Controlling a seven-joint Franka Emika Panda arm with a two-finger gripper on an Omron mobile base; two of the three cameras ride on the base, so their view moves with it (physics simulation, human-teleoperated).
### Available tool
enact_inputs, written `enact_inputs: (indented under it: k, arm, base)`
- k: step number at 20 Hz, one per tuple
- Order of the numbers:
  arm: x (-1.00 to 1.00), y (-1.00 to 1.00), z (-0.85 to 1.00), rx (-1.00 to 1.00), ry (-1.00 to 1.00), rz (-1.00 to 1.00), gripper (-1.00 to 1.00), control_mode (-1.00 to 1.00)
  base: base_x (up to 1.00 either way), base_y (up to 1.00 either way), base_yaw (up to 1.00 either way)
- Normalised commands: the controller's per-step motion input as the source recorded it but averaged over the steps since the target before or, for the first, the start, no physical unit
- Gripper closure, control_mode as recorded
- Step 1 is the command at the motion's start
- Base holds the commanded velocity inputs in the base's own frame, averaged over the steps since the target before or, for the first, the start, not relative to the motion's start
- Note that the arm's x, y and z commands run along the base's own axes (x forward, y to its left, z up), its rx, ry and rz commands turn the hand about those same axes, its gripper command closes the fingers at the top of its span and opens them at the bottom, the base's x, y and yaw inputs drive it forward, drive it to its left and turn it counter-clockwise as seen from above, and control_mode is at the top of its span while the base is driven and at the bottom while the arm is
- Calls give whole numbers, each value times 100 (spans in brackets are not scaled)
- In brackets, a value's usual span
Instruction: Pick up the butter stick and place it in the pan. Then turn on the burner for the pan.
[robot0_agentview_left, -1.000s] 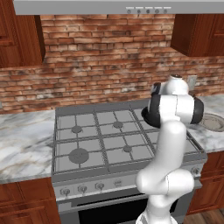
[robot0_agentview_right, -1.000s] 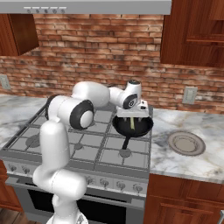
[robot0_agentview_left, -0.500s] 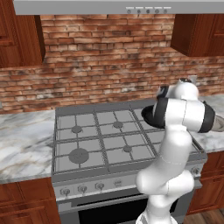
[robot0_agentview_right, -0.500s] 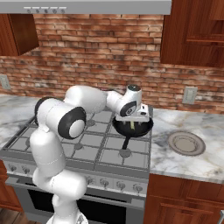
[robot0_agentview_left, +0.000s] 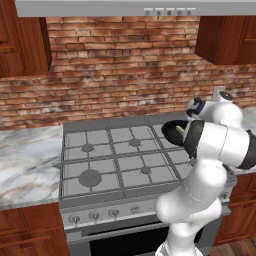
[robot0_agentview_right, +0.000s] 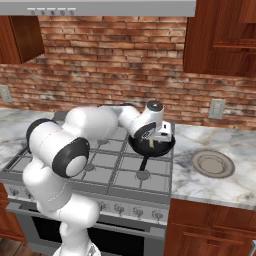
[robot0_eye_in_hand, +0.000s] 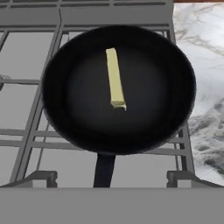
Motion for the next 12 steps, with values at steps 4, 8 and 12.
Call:
enact_inputs:
  k: [4, 8, 12]
  arm:
    - [-12, -7, 37, 8, -9, -5, -100, -100]
    - [-26, -4, 19, 6, -11, -4, -100, -100]
    - [-31, -4, 1, 4, -11, -3, -100, -100]
  base:
    - [0, 0, 0]
    - [0, 0, 0]
    - [0, 0, 0]
